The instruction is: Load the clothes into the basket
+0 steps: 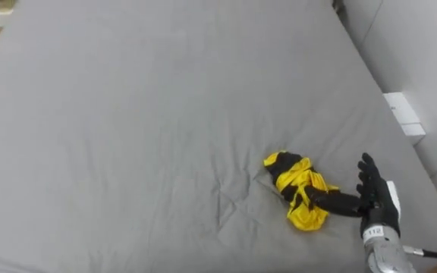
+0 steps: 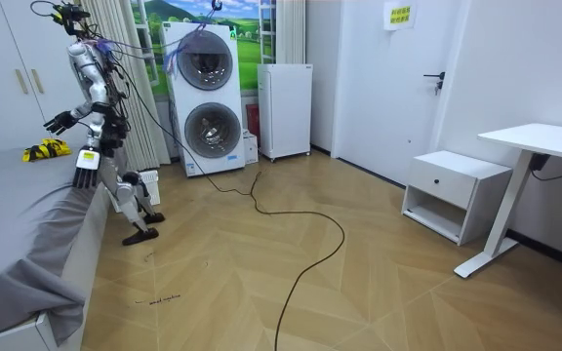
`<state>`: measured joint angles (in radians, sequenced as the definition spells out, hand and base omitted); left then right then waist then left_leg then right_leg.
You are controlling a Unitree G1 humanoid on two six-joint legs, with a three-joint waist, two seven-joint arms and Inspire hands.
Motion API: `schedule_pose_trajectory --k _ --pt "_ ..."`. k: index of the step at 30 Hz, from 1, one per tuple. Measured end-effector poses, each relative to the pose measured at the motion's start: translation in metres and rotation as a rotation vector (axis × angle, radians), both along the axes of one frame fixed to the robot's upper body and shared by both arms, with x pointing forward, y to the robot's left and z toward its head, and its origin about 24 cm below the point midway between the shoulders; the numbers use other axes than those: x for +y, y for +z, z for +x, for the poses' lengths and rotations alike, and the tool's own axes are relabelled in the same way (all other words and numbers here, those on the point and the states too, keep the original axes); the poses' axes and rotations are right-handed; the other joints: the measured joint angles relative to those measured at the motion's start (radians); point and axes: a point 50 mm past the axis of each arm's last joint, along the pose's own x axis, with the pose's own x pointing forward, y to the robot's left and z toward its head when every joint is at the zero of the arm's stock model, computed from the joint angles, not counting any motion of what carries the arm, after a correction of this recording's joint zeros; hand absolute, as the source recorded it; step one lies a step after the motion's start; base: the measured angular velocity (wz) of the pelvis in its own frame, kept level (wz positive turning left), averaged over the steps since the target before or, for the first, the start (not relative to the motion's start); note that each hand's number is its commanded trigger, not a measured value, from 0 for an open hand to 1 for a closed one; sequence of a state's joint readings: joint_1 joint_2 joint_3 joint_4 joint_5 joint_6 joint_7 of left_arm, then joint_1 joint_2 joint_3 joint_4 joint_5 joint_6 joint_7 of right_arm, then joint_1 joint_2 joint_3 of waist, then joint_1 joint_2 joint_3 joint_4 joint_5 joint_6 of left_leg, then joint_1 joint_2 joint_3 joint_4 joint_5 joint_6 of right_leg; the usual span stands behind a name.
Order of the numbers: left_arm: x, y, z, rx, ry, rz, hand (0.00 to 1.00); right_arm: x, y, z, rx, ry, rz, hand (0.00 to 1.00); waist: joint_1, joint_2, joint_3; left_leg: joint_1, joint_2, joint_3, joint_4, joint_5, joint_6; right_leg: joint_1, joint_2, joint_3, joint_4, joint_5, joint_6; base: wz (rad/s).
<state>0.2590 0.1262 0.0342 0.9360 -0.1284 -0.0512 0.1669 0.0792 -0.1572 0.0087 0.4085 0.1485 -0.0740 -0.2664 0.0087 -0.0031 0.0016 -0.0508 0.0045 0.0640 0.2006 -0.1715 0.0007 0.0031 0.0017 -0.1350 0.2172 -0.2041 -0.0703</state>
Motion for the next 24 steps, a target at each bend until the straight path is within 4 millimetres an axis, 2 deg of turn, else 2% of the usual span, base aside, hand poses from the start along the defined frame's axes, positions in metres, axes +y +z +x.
schedule_pose_trajectory --k 3,6,8,9,11,14,17,20,21,22,23,24 --pt "-0.001 -0.002 0.006 0.013 -0.006 -0.008 0.0 0.0 -0.001 0.008 0.01 0.006 -0.027 0.0 -0.001 -0.008 0.0039 -0.019 -0.006 -0.023 0.004 0.001 0.001 -0.002 -0.003 -0.024 -0.016 0.002 0.004 0.19" --pt "-0.002 -0.002 0.011 0.016 -0.013 -0.015 0.0 0.0 -0.009 0.011 0.054 -0.005 -0.028 0.0 0.012 -0.01 0.004 -0.048 -0.011 -0.035 0.004 0.011 0.002 -0.026 -0.008 -0.041 -0.016 0.002 0.004 0.16" --pt "-0.002 -0.002 0.013 0.013 -0.013 -0.015 0.0 0.002 -0.02 0.009 0.111 0.003 -0.034 0.0 0.026 -0.013 0.0049 -0.08 -0.016 -0.047 0.005 0.021 0.002 -0.049 -0.015 -0.087 -0.015 0.002 0.005 0.21" --pt "-0.002 -0.002 0.013 0.013 -0.013 -0.015 0.0 0.003 -0.023 0.008 0.131 0.008 -0.035 0.0 0.026 -0.013 0.0053 -0.086 -0.018 -0.053 0.004 0.024 0.003 -0.052 -0.016 -0.094 -0.014 0.002 0.005 0.33" --pt "-0.001 -0.003 0.009 0.032 -0.009 -0.011 0.0 0.003 -0.039 0.002 0.23 0.014 -0.026 0.0 0.036 -0.019 0.0079 -0.098 -0.023 -0.074 0.005 0.031 0.004 -0.055 -0.021 -0.123 -0.014 0.002 0.005 0.31" --pt "0.001 -0.005 0.002 0.056 -0.004 -0.005 0.0 -0.005 -0.051 -0.007 0.307 -0.008 -0.03 0.0 0.067 -0.023 0.0109 -0.121 -0.031 -0.1 0.024 0.032 0.004 -0.058 -0.025 -0.143 -0.018 0.0 0.007 0.25" --pt "0.005 -0.005 -0.005 0.084 -0.005 0.001 0.0 -0.019 -0.051 -0.008 0.335 -0.021 -0.056 0.0 0.085 -0.02 0.0102 -0.151 -0.038 -0.111 0.045 0.035 0.009 -0.062 -0.03 -0.172 -0.022 -0.004 0.012 0.36" --pt "0.012 -0.005 -0.011 0.113 -0.012 0.007 0.0 -0.028 -0.051 -0.008 0.365 -0.034 -0.069 0.0 0.083 -0.018 0.0097 -0.19 -0.05 -0.149 0.076 0.036 0.012 -0.067 -0.031 -0.201 -0.031 -0.007 0.017 0.46" --pt "0.013 -0.004 -0.012 0.121 -0.021 0.012 0.0 -0.029 -0.052 -0.007 0.372 -0.038 -0.068 0.53 0.083 -0.017 0.0088 -0.194 -0.051 -0.15 0.077 0.038 0.013 -0.07 -0.031 -0.202 -0.03 -0.007 0.017 0.36" --pt "0.014 -0.004 -0.014 0.131 -0.033 0.018 0.0 -0.033 -0.052 -0.007 0.384 -0.041 -0.08 0.71 0.084 -0.011 0.0085 -0.207 -0.053 -0.151 0.087 0.039 0.015 -0.072 -0.033 -0.214 -0.03 -0.007 0.017 0.31" --pt "0.016 -0.004 -0.015 0.141 -0.054 0.027 0.0 -0.037 -0.052 -0.008 0.404 -0.041 -0.098 1.0 0.085 -0.005 0.0083 -0.219 -0.054 -0.152 0.1 0.039 0.015 -0.073 -0.034 -0.227 -0.03 -0.007 0.018 0.33" --pt "0.017 -0.003 -0.015 0.145 -0.067 0.032 0.0 -0.039 -0.053 -0.009 0.415 -0.042 -0.108 1.0 0.085 -0.002 0.009 -0.224 -0.054 -0.152 0.106 0.039 0.015 -0.073 -0.033 -0.227 -0.029 -0.008 0.018 0.37"
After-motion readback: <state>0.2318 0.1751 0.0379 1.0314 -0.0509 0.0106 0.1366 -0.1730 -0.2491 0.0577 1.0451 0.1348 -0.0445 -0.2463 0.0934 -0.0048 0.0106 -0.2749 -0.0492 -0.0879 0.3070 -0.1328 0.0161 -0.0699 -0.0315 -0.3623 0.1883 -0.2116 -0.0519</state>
